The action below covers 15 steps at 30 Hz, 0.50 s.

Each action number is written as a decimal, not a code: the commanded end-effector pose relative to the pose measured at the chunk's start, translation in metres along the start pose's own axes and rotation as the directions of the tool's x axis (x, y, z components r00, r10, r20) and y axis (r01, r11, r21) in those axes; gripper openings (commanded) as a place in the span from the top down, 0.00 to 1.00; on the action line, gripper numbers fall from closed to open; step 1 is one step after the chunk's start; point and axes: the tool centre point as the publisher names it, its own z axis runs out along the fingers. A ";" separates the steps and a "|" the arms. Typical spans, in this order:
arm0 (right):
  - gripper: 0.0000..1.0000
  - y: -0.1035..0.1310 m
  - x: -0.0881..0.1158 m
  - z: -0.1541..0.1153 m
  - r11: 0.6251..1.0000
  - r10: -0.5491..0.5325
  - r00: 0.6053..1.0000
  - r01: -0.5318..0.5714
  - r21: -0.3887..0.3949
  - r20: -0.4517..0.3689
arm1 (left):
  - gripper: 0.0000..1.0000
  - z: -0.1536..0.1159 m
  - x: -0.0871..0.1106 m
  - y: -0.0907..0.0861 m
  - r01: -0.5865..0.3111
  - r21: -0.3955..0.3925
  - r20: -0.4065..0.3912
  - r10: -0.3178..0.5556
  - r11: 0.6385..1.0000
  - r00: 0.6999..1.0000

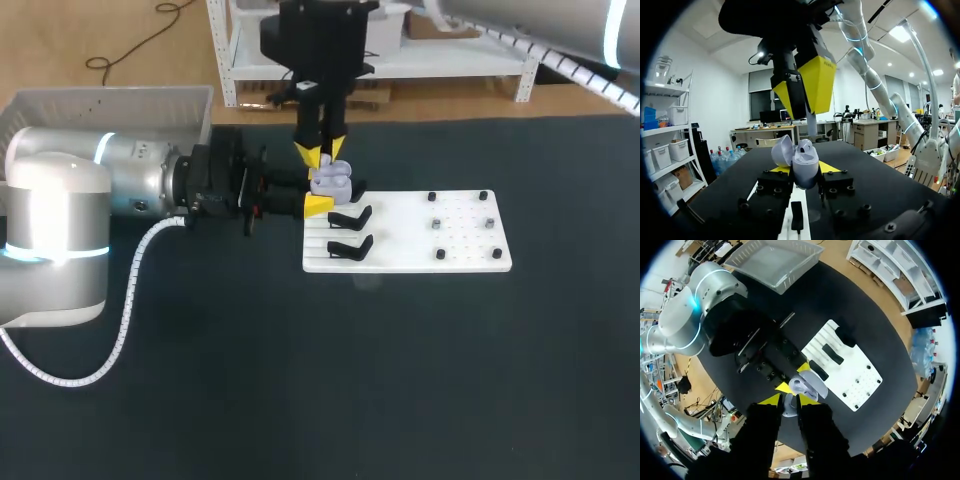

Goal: Pick up each earbud case from the left stands, insert the matching earbuds, close the lid, and place the case in the box.

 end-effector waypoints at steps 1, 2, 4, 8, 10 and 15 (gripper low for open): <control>1.00 -0.001 -0.002 0.003 1.000 0.001 1.000 -0.001 -0.002 -0.006 | 1.00 0.000 0.001 0.000 -0.003 -0.002 0.002 0.003 1.000 1.000; 1.00 -0.002 -0.002 0.004 1.000 0.004 1.000 -0.004 0.001 -0.009 | 1.00 0.000 0.001 0.000 -0.003 -0.002 0.002 0.003 1.000 1.000; 1.00 -0.002 -0.002 0.005 1.000 0.007 1.000 -0.006 0.004 -0.010 | 1.00 0.000 0.001 0.000 -0.003 -0.002 0.002 0.003 1.000 1.000; 1.00 -0.003 -0.002 0.008 1.000 0.011 1.000 -0.011 0.000 -0.012 | 1.00 0.000 0.001 0.000 -0.003 -0.002 0.002 0.003 1.000 1.000; 1.00 -0.004 -0.002 0.010 1.000 0.013 1.000 -0.013 -0.001 -0.015 | 1.00 0.000 0.001 0.000 -0.003 -0.002 0.002 0.003 1.000 1.000; 1.00 -0.005 -0.003 0.012 1.000 0.018 1.000 -0.018 -0.001 -0.016 | 1.00 0.000 0.001 0.000 -0.003 -0.002 0.002 0.003 1.000 1.000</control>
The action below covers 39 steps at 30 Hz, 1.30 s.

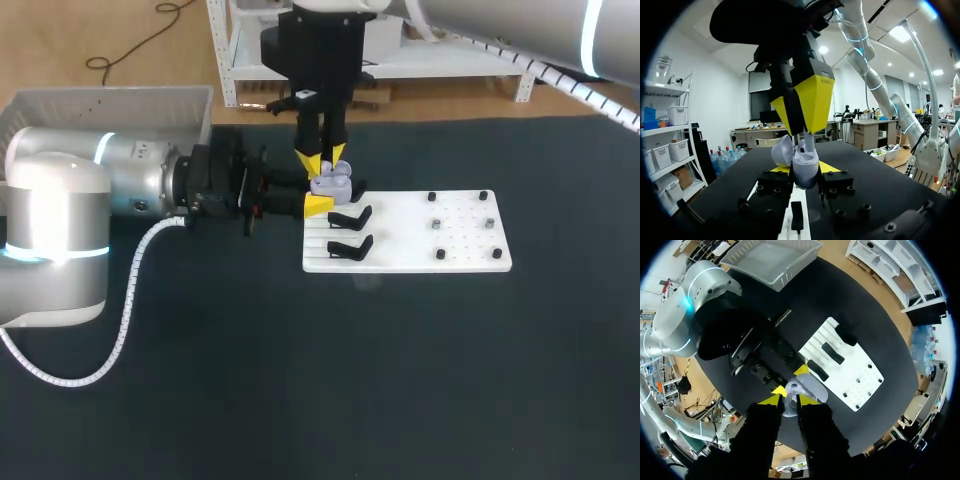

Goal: Pick up each earbud case from the left stands, insert the matching earbuds, close the lid, and place the case in the box.

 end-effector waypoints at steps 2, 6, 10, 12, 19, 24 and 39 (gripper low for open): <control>1.00 -0.001 -0.001 0.003 1.000 0.003 1.000 -0.003 -0.002 -0.002 | 1.00 0.000 0.001 0.000 -0.003 -0.002 0.002 0.003 1.000 1.000; 1.00 -0.003 -0.002 0.003 1.000 0.010 1.000 -0.010 -0.001 0.004 | 1.00 0.000 0.001 0.000 -0.003 -0.002 0.002 0.003 1.000 1.000; 1.00 -0.005 -0.004 0.004 1.000 0.015 1.000 -0.015 0.002 0.006 | 1.00 0.000 0.001 0.000 -0.003 -0.002 0.002 0.003 1.000 1.000; 1.00 -0.005 -0.004 0.005 1.000 0.016 1.000 -0.016 0.003 0.004 | 1.00 0.000 0.001 0.000 -0.003 -0.002 0.002 0.003 1.000 1.000; 1.00 -0.005 -0.004 0.007 1.000 0.018 1.000 -0.018 -0.004 -0.003 | 1.00 0.000 0.001 0.000 -0.003 -0.002 0.002 0.003 1.000 1.000; 1.00 -0.005 -0.004 0.008 1.000 0.020 1.000 -0.020 -0.008 -0.002 | 1.00 0.000 0.001 0.000 -0.003 -0.002 0.002 0.003 1.000 1.000; 1.00 -0.004 -0.008 0.009 1.000 0.017 1.000 -0.017 -0.007 0.007 | 1.00 0.000 0.001 0.000 -0.003 -0.002 0.002 0.003 1.000 1.000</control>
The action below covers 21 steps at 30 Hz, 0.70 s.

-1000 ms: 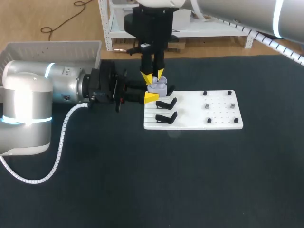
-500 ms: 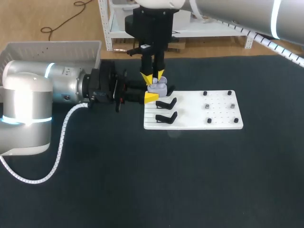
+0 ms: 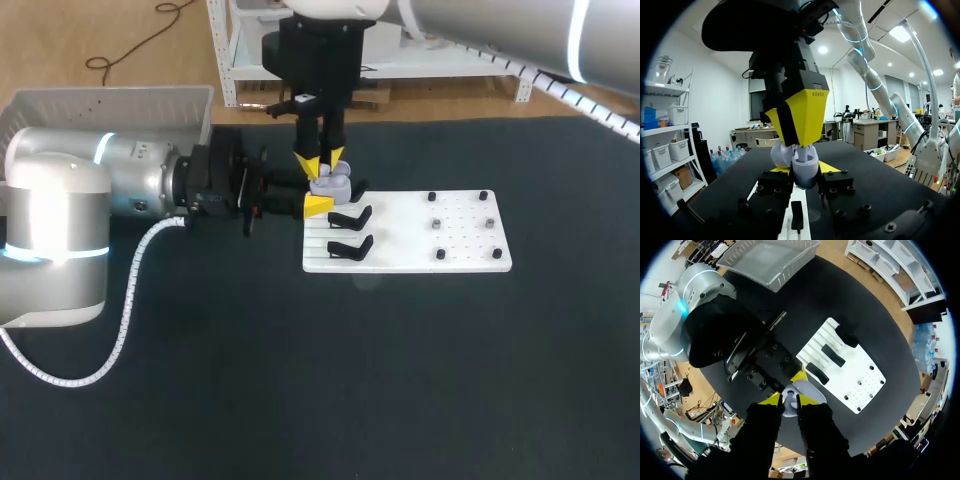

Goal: Pick up each earbud case from the left stands, insert the matching earbuds, close the lid, and place the case in the box.

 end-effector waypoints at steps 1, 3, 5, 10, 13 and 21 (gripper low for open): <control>1.00 0.000 0.000 0.000 1.000 0.005 1.000 -0.005 0.004 0.009 | 1.00 0.000 0.000 0.000 -0.003 -0.002 0.003 0.003 1.000 1.000; 1.00 -0.001 0.001 -0.001 1.000 0.010 1.000 -0.010 0.011 0.013 | 1.00 0.000 0.000 0.000 -0.003 -0.002 0.003 0.003 1.000 1.000; 1.00 -0.001 0.001 0.000 1.000 0.011 1.000 -0.011 0.012 0.014 | 1.00 0.000 0.000 0.000 -0.003 -0.002 0.003 0.003 1.000 1.000; 1.00 -0.002 0.001 0.001 1.000 0.014 1.000 -0.015 0.022 0.016 | 1.00 0.000 0.000 0.000 -0.003 -0.002 0.003 0.003 1.000 1.000; 1.00 -0.001 0.001 0.003 1.000 0.014 1.000 -0.014 0.024 0.014 | 1.00 0.000 0.000 0.000 -0.003 -0.002 0.003 0.003 1.000 1.000; 1.00 -0.001 -0.001 0.004 1.000 0.010 1.000 -0.010 0.025 0.012 | 1.00 0.000 0.000 0.000 -0.003 -0.002 0.003 0.003 1.000 1.000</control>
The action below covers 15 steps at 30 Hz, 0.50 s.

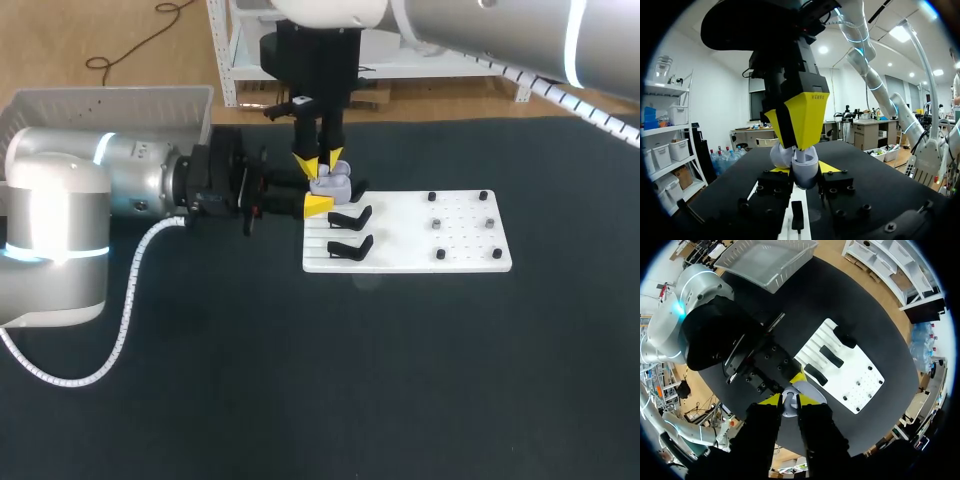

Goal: Pick up each earbud case from the left stands, insert the matching earbuds, close the lid, and place the case in the box.

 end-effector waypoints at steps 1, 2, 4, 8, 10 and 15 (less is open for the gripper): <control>1.00 0.000 0.001 0.003 1.000 -0.001 1.000 0.001 0.003 0.002 | 1.00 0.000 0.000 -0.001 -0.003 -0.001 0.003 0.003 1.000 1.000; 1.00 0.000 0.001 0.003 1.000 -0.001 1.000 0.001 0.004 0.000 | 1.00 0.000 0.000 -0.001 -0.003 -0.001 0.003 0.003 1.000 1.000; 1.00 0.000 0.001 0.004 1.000 -0.005 1.000 0.005 0.005 -0.004 | 1.00 0.000 0.000 -0.001 -0.003 -0.001 0.003 0.003 1.000 1.000; 1.00 0.001 0.001 0.005 1.000 -0.011 1.000 0.011 0.009 -0.004 | 1.00 0.000 0.000 -0.001 -0.003 -0.001 0.003 0.003 1.000 1.000; 1.00 0.001 0.001 0.005 1.000 -0.012 1.000 0.012 0.009 -0.005 | 1.00 0.000 0.000 -0.001 -0.003 -0.001 0.003 0.003 1.000 1.000; 1.00 0.001 0.000 0.006 1.000 -0.010 1.000 0.010 0.008 -0.007 | 1.00 0.000 0.000 -0.001 -0.003 -0.001 0.003 0.003 1.000 1.000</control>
